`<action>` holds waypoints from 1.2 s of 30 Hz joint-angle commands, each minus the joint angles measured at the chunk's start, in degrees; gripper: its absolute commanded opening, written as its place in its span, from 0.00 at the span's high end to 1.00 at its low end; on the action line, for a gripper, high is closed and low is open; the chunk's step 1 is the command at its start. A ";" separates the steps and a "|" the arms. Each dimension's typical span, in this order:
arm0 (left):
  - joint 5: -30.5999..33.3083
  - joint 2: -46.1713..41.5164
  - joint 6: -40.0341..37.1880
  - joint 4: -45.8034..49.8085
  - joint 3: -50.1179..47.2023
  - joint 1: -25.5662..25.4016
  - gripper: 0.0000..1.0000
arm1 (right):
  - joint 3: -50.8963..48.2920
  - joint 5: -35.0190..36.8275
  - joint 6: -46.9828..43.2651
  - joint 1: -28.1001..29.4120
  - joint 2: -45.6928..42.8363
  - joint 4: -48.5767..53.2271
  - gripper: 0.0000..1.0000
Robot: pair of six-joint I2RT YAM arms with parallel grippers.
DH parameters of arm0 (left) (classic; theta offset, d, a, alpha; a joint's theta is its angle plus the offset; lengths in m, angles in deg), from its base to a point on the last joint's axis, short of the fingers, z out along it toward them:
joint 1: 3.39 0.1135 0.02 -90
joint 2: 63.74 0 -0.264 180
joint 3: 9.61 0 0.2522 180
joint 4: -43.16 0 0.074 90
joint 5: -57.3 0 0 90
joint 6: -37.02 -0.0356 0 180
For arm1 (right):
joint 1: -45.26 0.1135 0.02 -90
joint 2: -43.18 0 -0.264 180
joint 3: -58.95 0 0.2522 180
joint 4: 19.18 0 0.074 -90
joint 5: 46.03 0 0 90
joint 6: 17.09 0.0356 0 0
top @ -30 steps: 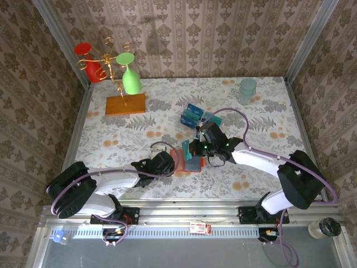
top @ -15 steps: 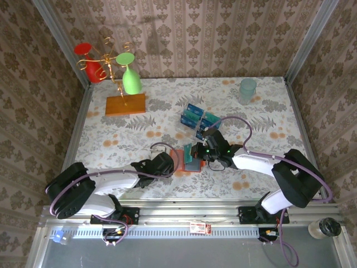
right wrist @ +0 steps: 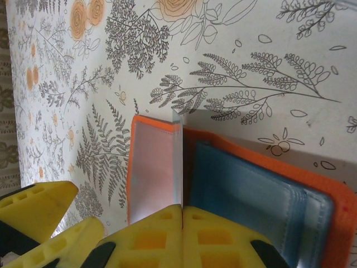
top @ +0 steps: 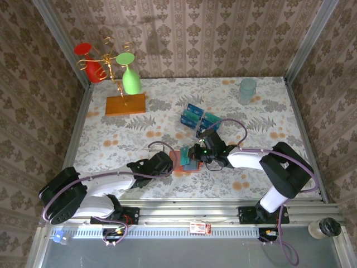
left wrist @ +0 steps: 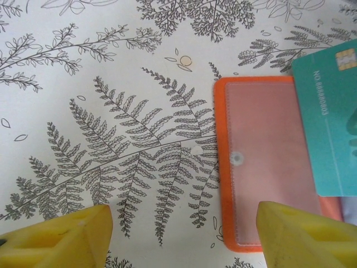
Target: Put the credit cards into the card holder
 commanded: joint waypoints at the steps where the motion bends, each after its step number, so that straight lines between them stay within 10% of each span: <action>1: 1.58 -1.10 -1.61 2.18 1.92 -0.14 0.29 | 0.64 -1.99 -0.52 -0.29 1.25 -1.13 1.00; 36: 0.53 7.98 -1.58 -2.33 0.12 0.65 0.29 | -8.45 6.39 3.86 1.23 -7.73 -14.09 1.00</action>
